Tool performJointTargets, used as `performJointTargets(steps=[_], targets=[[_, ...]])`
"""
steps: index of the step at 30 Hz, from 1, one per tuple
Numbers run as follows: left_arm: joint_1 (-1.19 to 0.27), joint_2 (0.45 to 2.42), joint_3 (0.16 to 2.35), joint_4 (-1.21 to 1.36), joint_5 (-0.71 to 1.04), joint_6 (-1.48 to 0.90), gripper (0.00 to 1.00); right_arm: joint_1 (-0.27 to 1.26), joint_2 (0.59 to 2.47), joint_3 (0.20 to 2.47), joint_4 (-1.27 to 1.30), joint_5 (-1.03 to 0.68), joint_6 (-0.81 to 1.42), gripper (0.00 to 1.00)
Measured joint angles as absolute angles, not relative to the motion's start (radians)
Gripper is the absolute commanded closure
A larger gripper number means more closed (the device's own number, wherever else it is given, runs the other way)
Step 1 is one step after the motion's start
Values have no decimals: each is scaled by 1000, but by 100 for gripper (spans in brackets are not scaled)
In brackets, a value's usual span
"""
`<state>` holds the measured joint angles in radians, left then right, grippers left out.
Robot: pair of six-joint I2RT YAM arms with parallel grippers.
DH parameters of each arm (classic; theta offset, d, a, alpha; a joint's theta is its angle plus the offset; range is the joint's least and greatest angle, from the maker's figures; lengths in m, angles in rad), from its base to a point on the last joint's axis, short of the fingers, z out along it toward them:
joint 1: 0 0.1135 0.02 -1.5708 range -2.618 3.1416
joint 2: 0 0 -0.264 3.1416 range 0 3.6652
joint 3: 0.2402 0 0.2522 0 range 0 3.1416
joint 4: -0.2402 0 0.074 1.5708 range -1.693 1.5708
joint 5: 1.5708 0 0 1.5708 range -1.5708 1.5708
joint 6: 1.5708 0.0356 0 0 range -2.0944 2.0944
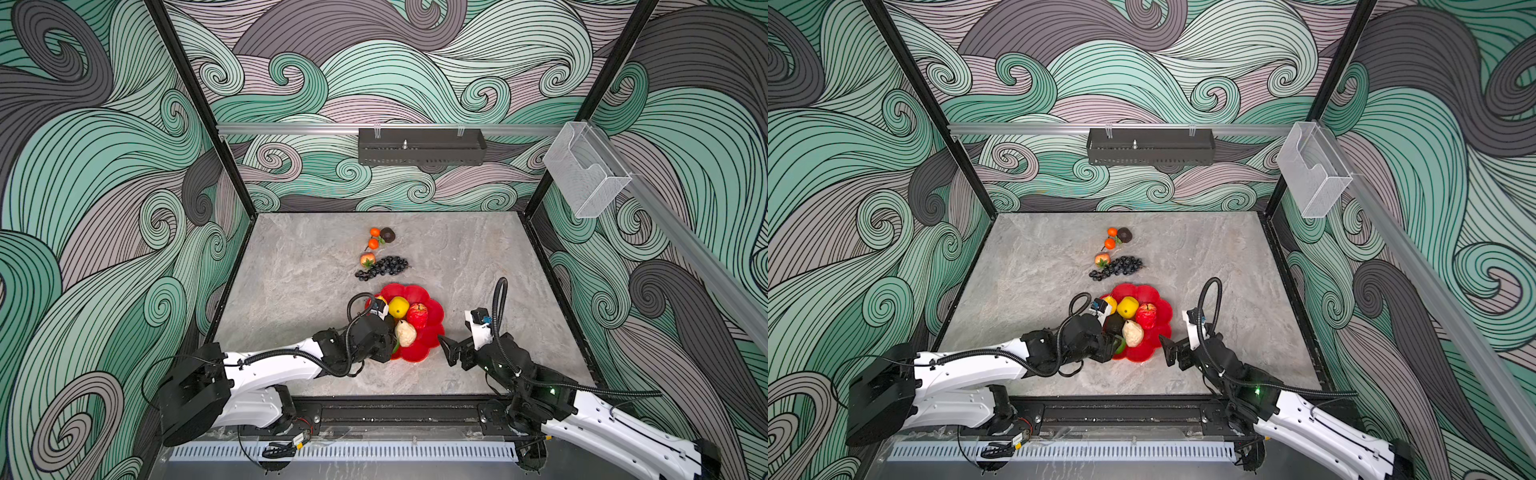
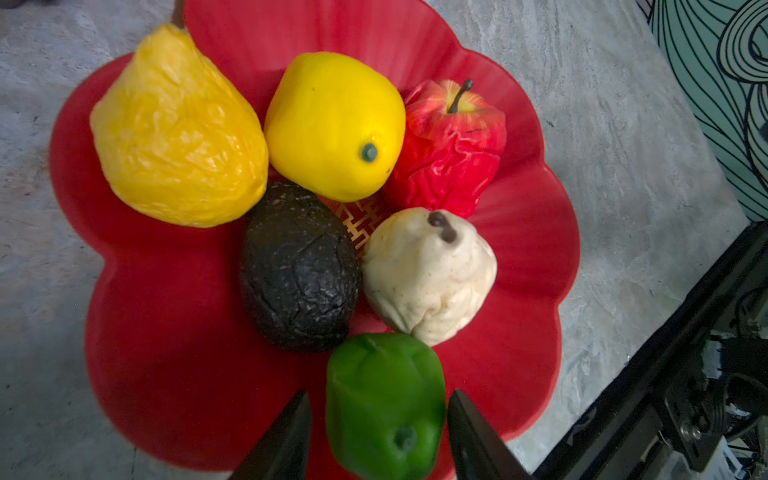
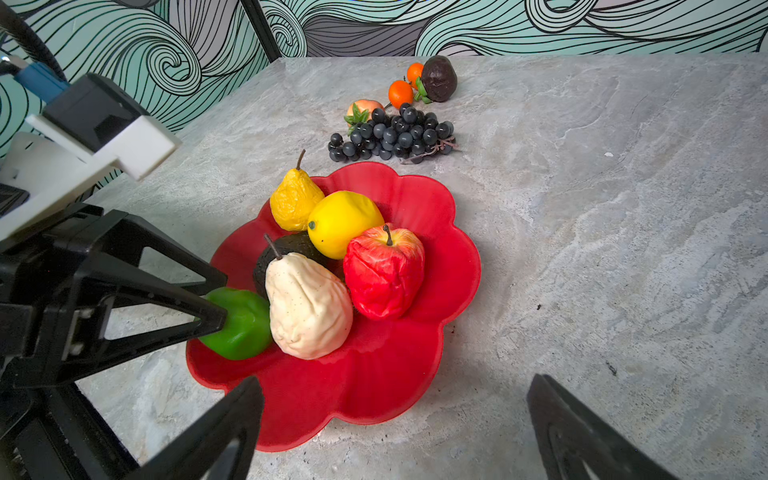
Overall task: Place and organize the fake fruits in the fruit bowl
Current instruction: 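Open the left gripper and draw it back from the bowl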
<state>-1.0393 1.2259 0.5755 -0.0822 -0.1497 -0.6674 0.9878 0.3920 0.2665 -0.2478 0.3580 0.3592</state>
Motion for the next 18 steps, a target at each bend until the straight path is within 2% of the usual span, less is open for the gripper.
performJointTargets(steps=[9, 13, 18], targets=[[-1039, 1079, 562, -126, -183, -661, 39, 987, 391, 266, -250, 358, 360, 0], [-1039, 951, 561, -199, -254, -639, 37, 987, 386, 266, -258, 359, 377, 0], [-1021, 825, 587, -276, -374, -562, 29, 979, 397, 316, -306, 382, 373, 0]])
